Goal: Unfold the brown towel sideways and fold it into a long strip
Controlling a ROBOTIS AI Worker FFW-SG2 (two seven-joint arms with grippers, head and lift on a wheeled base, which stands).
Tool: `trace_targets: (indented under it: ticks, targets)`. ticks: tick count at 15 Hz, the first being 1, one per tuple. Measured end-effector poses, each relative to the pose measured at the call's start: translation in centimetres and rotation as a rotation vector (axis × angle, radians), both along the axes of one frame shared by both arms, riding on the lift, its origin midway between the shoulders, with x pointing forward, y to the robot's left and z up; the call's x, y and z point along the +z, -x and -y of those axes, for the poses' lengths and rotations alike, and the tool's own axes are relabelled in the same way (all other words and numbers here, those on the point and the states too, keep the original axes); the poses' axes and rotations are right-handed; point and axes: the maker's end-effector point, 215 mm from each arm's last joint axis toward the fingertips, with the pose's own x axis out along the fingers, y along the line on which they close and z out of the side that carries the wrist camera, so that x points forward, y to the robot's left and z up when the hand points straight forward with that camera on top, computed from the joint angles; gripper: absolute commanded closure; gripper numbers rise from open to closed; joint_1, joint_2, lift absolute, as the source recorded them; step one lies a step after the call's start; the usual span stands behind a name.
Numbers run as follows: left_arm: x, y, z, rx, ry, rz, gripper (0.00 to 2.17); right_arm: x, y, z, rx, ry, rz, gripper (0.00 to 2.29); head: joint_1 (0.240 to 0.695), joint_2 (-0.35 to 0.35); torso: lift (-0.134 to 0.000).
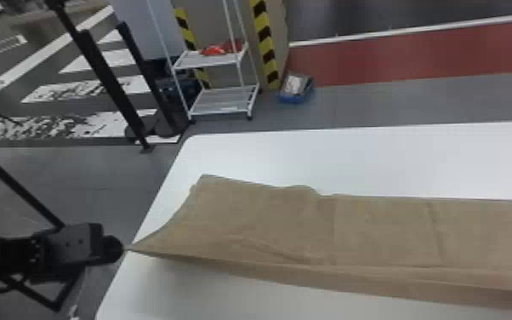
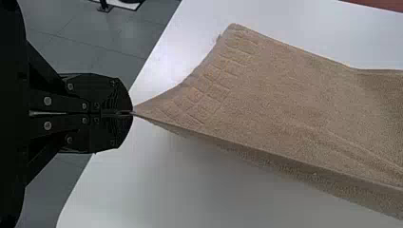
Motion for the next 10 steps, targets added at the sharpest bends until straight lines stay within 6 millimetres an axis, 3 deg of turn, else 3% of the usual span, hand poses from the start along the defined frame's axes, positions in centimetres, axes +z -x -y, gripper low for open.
trace_targets:
  ticks: [3,7,10]
  targets:
    - [0.4,0.5,0.0,-0.009,-0.007,-0.023,1.79,0.2,-0.2,0.6,-0.004,-0.001,0.012,1.34,0.695,0.350,-0.125]
    - [2.1,1.1,0.8,-0.044,-0.029,-0.086,1.79,1.3,-2.0,1.4,-0.035,-0.042,0.040,1.39,0.695,0.341,-0.125]
    - [3.1,1.8,0.2,-0.033,-0.067,-0.134,1.79,0.4,-2.9,2.1,-0.066,-0.056,0.026,1.39,0.695,0.338,-0.125]
